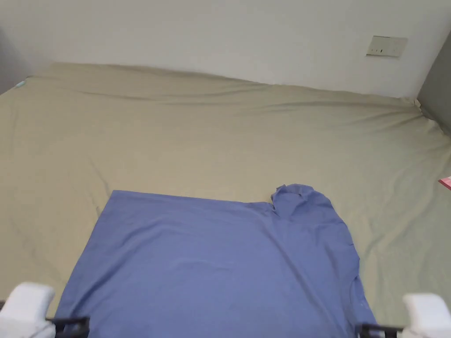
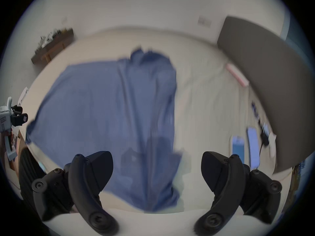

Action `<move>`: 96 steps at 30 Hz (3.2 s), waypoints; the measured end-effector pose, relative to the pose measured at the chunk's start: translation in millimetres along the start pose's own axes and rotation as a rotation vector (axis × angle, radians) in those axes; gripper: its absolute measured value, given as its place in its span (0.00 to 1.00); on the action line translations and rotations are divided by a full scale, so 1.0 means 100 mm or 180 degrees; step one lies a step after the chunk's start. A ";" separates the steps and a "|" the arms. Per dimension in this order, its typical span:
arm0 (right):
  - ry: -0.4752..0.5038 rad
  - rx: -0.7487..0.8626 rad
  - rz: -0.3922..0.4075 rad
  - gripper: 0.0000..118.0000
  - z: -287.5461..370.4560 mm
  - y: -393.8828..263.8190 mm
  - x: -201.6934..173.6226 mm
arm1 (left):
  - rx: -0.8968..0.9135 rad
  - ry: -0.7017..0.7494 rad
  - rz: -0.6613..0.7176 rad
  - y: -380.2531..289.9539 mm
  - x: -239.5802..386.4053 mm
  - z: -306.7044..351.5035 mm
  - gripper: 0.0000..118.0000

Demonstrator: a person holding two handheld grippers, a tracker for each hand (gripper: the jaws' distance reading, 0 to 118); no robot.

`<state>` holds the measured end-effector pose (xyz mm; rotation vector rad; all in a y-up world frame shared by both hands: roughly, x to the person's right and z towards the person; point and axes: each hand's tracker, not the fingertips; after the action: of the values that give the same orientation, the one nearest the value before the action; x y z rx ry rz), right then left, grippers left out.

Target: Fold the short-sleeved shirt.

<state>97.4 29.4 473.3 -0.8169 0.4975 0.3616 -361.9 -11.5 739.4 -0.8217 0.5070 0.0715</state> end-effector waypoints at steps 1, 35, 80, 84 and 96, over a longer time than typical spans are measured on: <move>-0.0053 0.0231 0.0023 0.92 0.08 0.17 -0.03 | 0.0232 0.0050 0.0059 0.16 0.01 0.06 0.93; -0.0439 0.0991 0.0204 0.01 -0.73 1.08 -0.37 | -0.0207 0.0254 0.0292 1.87 -0.06 -2.71 0.97; -0.0279 -0.0090 0.0643 0.05 -2.16 1.88 0.00 | 0.0594 0.0226 -0.0335 1.47 -0.02 -0.99 0.00; -0.0342 0.0357 0.0565 0.05 -1.36 1.91 0.16 | 0.0891 0.0344 -0.0257 1.59 -0.11 -0.53 0.00; -0.0569 0.1852 0.0162 0.05 1.04 1.65 0.32 | 0.2102 0.0763 -0.0117 1.91 -0.22 1.24 0.00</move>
<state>72.8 216.7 417.0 -0.2064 0.4251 0.3104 -379.5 211.3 689.9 -0.1904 0.6894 -0.2227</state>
